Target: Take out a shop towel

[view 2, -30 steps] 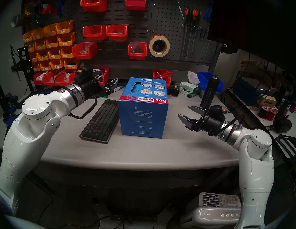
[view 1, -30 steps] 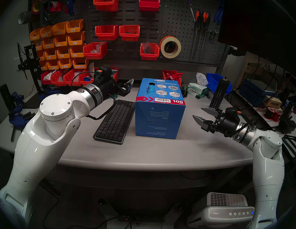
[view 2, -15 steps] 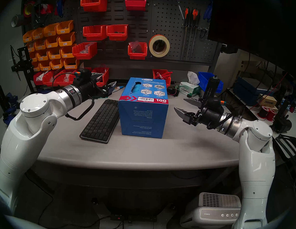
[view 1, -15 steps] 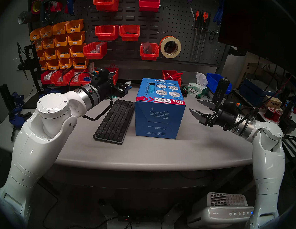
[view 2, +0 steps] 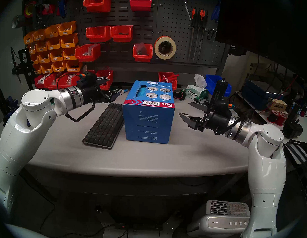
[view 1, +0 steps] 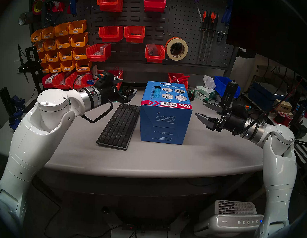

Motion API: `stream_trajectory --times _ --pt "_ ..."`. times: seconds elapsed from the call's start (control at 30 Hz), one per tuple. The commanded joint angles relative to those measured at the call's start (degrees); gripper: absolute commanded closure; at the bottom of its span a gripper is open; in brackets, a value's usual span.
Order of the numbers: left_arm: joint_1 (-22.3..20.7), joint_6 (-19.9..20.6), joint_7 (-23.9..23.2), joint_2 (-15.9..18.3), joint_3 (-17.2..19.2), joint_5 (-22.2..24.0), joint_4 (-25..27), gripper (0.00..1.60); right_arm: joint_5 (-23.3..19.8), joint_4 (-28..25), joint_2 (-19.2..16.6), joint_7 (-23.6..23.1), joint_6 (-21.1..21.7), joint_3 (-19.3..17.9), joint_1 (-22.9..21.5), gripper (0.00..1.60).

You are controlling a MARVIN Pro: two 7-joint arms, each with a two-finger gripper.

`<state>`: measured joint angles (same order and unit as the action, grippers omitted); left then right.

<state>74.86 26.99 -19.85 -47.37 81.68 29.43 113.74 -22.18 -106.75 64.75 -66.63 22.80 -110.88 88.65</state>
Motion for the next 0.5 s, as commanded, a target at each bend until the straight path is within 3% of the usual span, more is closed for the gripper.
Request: stream_trajectory --times 0.0,0.47 --pt "-5.52 -0.56 -0.95 1.07 -2.32 -3.05 -0.88 0.0 -0.45 -3.32 2.23 0.72 0.2 0.25 1.83 0.0" --pt "-8.64 -1.76 -2.89 0.1 -5.35 -6.02 -4.63 0.0 -0.52 -9.37 4.38 1.14 1.56 0.3 5.28 0.0"
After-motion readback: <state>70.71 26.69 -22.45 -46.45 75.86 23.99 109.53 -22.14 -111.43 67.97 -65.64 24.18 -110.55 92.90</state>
